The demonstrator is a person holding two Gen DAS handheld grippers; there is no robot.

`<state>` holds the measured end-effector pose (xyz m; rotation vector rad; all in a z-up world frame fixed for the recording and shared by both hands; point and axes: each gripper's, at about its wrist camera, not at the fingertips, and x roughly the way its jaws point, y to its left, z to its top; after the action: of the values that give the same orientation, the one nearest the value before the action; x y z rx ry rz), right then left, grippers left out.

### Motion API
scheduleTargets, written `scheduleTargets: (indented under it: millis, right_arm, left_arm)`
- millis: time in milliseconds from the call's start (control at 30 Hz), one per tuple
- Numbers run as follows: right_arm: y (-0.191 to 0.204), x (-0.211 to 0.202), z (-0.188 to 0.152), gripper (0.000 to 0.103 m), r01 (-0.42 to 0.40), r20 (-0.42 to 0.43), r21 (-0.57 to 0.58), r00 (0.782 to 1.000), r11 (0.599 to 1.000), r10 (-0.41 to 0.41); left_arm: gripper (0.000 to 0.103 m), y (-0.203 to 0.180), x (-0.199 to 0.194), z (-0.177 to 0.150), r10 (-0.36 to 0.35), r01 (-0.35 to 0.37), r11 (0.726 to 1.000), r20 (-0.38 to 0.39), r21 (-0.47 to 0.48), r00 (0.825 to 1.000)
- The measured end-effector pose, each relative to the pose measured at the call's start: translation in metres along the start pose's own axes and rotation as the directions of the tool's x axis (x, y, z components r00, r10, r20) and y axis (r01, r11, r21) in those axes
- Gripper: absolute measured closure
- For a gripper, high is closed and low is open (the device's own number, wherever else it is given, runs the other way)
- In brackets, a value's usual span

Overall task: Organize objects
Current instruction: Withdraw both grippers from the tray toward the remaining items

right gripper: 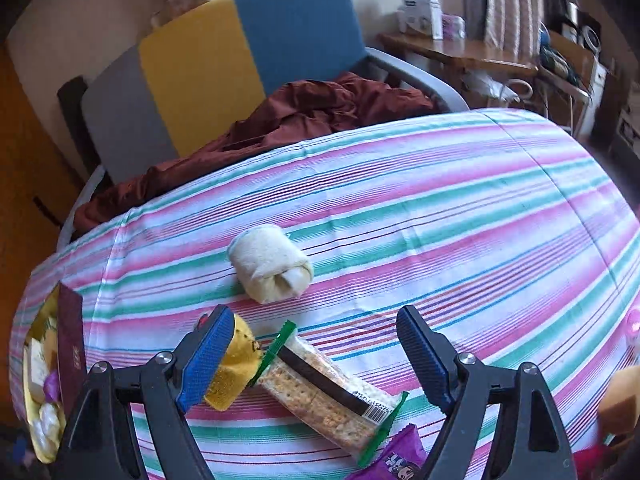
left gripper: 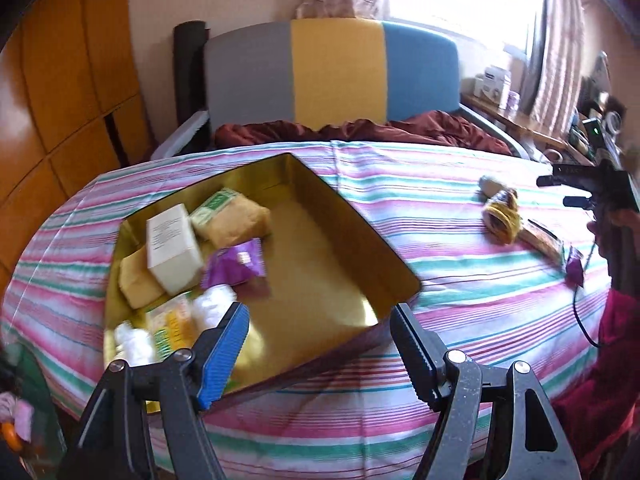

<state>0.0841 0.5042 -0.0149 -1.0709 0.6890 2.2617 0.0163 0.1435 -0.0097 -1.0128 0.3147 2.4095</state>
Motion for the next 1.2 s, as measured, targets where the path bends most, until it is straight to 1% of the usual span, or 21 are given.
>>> scheduleTargets:
  millis: [100, 167, 233, 267, 367, 433, 533, 667, 733, 833, 900, 967, 1033, 1100, 1200]
  right_arm:
    - [-0.016, -0.001, 0.001, 0.018, 0.029, -0.016, 0.068, 0.999, 0.997, -0.027]
    - [-0.028, -0.001, 0.000, 0.018, 0.031, -0.036, 0.128, 0.999, 0.991, -0.027]
    - [-0.041, -0.002, 0.000, 0.018, 0.035, -0.037, 0.193, 0.999, 0.980, -0.028]
    - [-0.049, -0.003, 0.000, 0.018, 0.031, -0.037, 0.232, 0.999, 0.972, -0.023]
    - [-0.070, -0.004, -0.004, 0.018, -0.013, -0.035, 0.343, 0.999, 0.939, 0.027]
    - [-0.077, -0.004, -0.006, 0.018, -0.024, -0.039, 0.382, 0.998, 0.924, 0.042]
    - [-0.079, -0.004, -0.007, 0.018, -0.043, -0.041, 0.394, 0.997, 0.918, 0.064]
    - [-0.074, -0.001, -0.006, 0.018, -0.070, -0.050, 0.380, 0.994, 0.922, 0.096]
    - [-0.075, -0.003, -0.006, 0.018, -0.079, -0.039, 0.384, 0.994, 0.920, 0.102]
    - [-0.082, -0.008, -0.006, 0.018, -0.106, -0.005, 0.417, 0.993, 0.903, 0.118]
    - [-0.087, -0.010, -0.007, 0.018, -0.123, 0.011, 0.444, 0.991, 0.888, 0.131]
    - [-0.090, -0.009, -0.008, 0.018, -0.139, 0.011, 0.465, 0.988, 0.874, 0.151]
    - [-0.090, -0.007, -0.009, 0.018, -0.154, 0.004, 0.469, 0.985, 0.870, 0.172]
    - [-0.090, -0.007, -0.008, 0.018, -0.168, 0.008, 0.475, 0.982, 0.864, 0.187]
    - [-0.097, -0.011, -0.010, 0.018, -0.190, 0.037, 0.508, 0.979, 0.840, 0.199]
  left_arm:
    - [0.029, -0.020, 0.006, 0.003, -0.026, 0.026, 0.999, -0.008, 0.029, 1.000]
    - [0.029, -0.032, 0.010, 0.006, -0.041, 0.041, 0.998, -0.012, 0.047, 0.999]
    - [0.029, -0.045, 0.014, 0.010, -0.060, 0.061, 0.995, -0.017, 0.075, 0.998]
    - [0.029, -0.052, 0.016, 0.013, -0.068, 0.070, 0.994, -0.016, 0.088, 0.998]
    - [0.030, -0.071, 0.021, 0.023, -0.094, 0.094, 0.989, -0.006, 0.116, 0.996]
    - [0.030, -0.084, 0.026, 0.031, -0.112, 0.112, 0.986, -0.002, 0.128, 0.994]
    - [0.030, -0.101, 0.038, 0.041, -0.130, 0.130, 0.982, -0.012, 0.140, 0.991]
    - [0.031, -0.127, 0.055, 0.051, -0.159, 0.163, 0.975, -0.038, 0.153, 0.987]
    - [0.030, -0.142, 0.067, 0.055, -0.187, 0.196, 0.967, -0.066, 0.163, 0.980]
    - [0.030, -0.158, 0.083, 0.063, -0.208, 0.222, 0.958, -0.091, 0.180, 0.974]
    - [0.030, -0.165, 0.095, 0.071, -0.229, 0.245, 0.956, -0.112, 0.162, 0.967]
    - [0.029, -0.172, 0.107, 0.082, -0.265, 0.281, 0.950, -0.126, 0.134, 0.956]
    - [0.026, -0.179, 0.116, 0.092, -0.274, 0.289, 0.949, -0.119, 0.125, 0.954]
    - [0.026, -0.189, 0.126, 0.101, -0.289, 0.303, 0.945, -0.122, 0.120, 0.950]
    - [0.020, -0.204, 0.143, 0.112, -0.309, 0.325, 0.938, -0.136, 0.118, 0.941]
